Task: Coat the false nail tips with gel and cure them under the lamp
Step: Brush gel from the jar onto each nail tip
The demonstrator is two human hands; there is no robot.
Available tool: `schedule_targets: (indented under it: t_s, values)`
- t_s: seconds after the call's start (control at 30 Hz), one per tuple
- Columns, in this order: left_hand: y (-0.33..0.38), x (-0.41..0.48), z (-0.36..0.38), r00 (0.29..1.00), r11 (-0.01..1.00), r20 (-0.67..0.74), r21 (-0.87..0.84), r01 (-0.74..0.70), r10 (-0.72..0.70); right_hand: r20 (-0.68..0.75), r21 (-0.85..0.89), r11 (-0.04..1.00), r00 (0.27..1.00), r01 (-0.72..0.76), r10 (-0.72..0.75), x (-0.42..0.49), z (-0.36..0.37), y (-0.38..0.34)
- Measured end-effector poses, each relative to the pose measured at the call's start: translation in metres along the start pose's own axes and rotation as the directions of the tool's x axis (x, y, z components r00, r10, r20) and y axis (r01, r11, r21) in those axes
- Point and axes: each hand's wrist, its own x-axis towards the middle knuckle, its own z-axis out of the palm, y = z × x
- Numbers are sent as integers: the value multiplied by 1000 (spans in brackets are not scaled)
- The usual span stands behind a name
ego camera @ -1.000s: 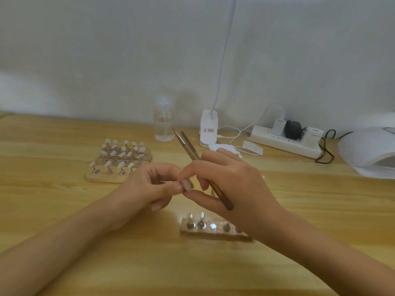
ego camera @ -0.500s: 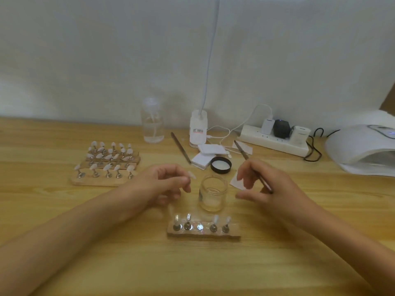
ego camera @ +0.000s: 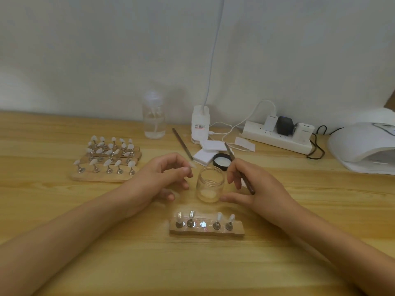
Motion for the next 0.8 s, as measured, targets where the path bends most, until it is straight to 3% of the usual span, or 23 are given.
schedule_targets:
  t_s: [0.13, 0.27, 0.33, 0.5, 0.8]
  values:
    - [1, 5, -4, 994, 999, -101, -18, -47, 45, -67, 213, 976, 998, 36, -22, 3, -35, -3]
    - [4, 10, 2, 979, 989, -192, -116, -93, 70, -269, 439, 885, 962, 156, -36, 7, -61, -23]
    - [0, 8, 6, 961, 986, -247, -80, -146, 122, -331, 489, 851, 943, 191, -21, 9, -61, -32]
    - [-7, 4, 10, 923, 954, -250, 147, -261, 291, -276, 497, 858, 961, 131, 13, 13, -54, -37]
    - [-10, 6, 9, 929, 954, -233, 150, -258, 288, -115, 366, 929, 993, 56, -15, 13, -36, -36]
